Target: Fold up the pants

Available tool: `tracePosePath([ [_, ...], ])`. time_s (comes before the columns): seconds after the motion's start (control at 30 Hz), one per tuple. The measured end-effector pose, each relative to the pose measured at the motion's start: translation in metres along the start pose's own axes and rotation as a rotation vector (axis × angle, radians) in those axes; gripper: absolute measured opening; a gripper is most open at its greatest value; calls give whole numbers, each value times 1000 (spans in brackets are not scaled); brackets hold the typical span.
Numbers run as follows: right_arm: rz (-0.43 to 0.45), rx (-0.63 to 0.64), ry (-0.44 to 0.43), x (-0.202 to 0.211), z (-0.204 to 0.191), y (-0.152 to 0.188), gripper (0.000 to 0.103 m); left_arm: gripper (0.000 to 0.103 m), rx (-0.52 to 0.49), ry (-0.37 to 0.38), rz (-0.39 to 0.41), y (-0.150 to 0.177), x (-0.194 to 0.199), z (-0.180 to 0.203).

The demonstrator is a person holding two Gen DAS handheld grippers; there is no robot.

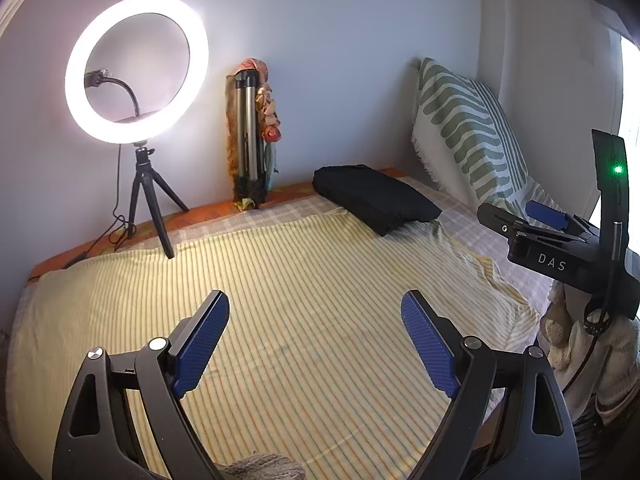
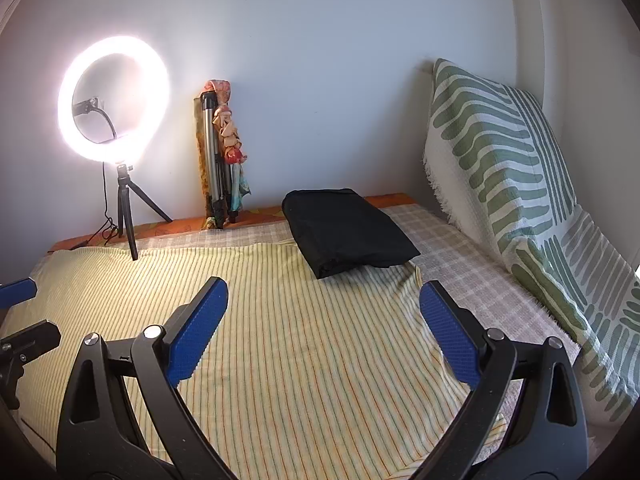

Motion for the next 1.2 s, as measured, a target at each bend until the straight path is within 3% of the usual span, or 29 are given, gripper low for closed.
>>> tracePosePath([
  [0.2,-1,-1,2,0,-1,0,98,98,10,6,-6,1,-1,-1],
  [0.47,-5,-2,-3,-1,0,1,98,103,8,-2,1,-1,0,-1],
  [1.2,-9,3,-12,-4,-1,5,98,103,28,2,-17,1,-3,-6],
])
Point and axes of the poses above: each gripper's, at about its wrist camera, not at the fingertips, and x roughly against the way its jaws point, z to its right, y to its underside, the point moved 4 cm from there along -x, roughly the way its jaws point, and after that the axes turned 1 degree about -y, right-handed, at the moved point
